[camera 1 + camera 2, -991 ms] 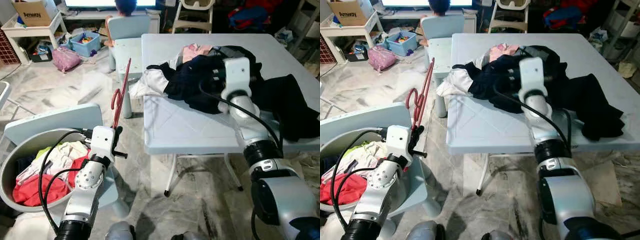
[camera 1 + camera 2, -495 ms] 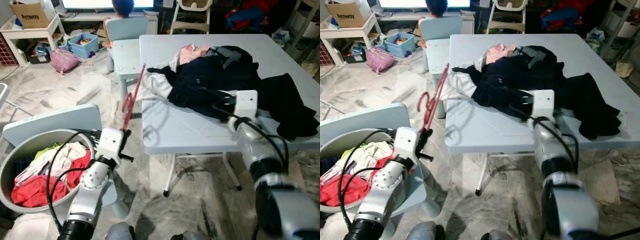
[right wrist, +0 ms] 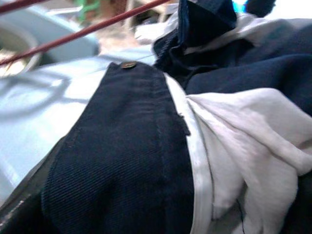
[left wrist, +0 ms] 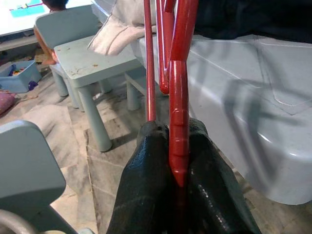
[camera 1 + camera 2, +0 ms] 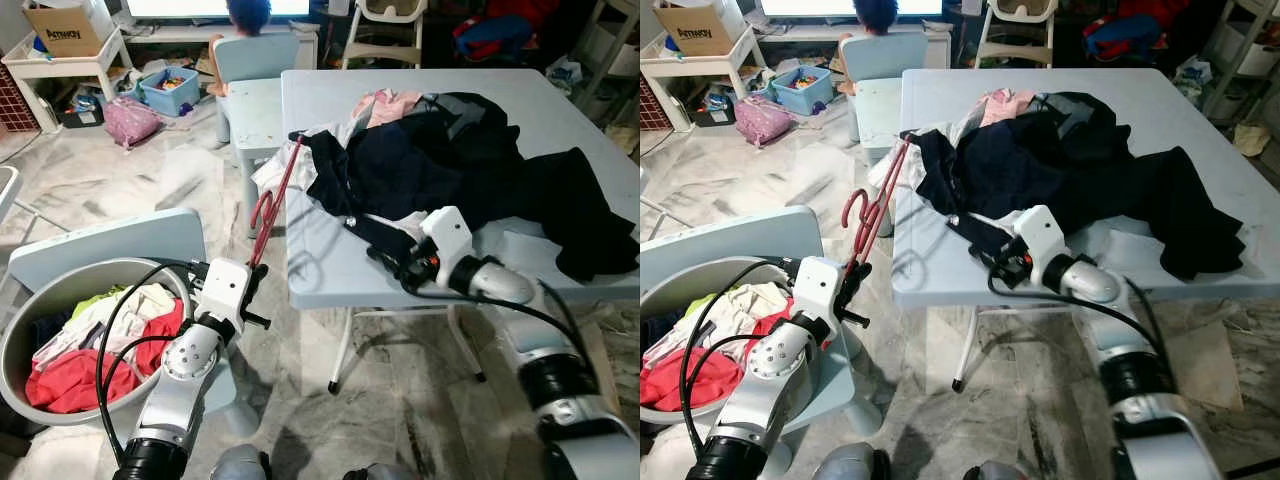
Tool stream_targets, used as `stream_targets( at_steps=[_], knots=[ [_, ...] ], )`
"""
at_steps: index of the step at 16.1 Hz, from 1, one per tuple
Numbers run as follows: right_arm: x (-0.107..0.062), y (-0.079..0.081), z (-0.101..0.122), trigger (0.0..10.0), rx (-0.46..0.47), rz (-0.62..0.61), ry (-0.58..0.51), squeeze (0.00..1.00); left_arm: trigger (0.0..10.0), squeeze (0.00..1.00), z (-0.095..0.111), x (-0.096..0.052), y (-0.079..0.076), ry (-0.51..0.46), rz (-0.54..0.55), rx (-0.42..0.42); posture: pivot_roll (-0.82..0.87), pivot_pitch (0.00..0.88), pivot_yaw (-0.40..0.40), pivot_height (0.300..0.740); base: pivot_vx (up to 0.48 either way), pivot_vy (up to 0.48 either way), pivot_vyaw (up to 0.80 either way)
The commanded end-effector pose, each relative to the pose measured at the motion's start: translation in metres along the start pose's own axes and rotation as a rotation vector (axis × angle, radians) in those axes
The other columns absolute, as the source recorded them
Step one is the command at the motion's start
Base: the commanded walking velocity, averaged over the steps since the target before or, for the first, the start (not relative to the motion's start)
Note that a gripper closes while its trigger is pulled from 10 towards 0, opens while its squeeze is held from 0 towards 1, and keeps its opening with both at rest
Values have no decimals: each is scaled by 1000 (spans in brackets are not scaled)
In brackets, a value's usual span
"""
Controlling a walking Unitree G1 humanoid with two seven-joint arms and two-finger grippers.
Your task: Hang hanger
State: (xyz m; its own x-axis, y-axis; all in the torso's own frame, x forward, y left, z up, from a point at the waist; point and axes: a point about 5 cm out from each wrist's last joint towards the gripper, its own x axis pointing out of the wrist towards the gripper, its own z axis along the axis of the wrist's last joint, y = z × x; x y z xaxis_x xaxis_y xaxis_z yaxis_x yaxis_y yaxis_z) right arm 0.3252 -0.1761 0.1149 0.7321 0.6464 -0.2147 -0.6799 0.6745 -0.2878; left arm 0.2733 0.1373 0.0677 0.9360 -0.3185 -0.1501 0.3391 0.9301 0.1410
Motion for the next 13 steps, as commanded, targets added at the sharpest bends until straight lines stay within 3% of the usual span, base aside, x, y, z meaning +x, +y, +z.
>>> stream_targets(
  at_steps=[1,2,5,7,8,11,12,13],
  knots=[
    [-2,1,5,10000,-74,63,6,1000,10000,0,2,2,0,1,-24,22,-6,0,-8,740,0,0,0],
    [-6,-2,5,10000,-140,90,36,1000,10000,0,1,0,0,7,-29,25,-6,0,-8,740,0,0,0],
    [-17,-4,7,10000,-152,222,84,1000,10000,0,-1,-1,0,15,-38,34,-2,0,-9,740,0,0,0],
    [-18,-7,6,10000,-193,239,117,1000,10000,0,-1,0,-3,19,-52,40,-6,0,-7,740,0,0,0],
    [-11,-4,8,10000,-155,208,90,1000,10000,0,-1,1,-5,17,-57,37,-11,0,-6,740,0,0,0],
    [21,-16,20,10000,46,-48,13,1000,10000,0,-1,3,-7,17,-60,31,-19,0,-5,740,0,0,0],
    [35,-33,30,0,206,-268,-12,984,10000,0,0,4,-8,17,-63,32,-14,0,-8,740,0,0,0],
    [45,-59,51,0,453,-561,-83,718,10000,0,-1,3,-8,20,-56,35,2,0,-18,740,0,0,0]
  ],
)
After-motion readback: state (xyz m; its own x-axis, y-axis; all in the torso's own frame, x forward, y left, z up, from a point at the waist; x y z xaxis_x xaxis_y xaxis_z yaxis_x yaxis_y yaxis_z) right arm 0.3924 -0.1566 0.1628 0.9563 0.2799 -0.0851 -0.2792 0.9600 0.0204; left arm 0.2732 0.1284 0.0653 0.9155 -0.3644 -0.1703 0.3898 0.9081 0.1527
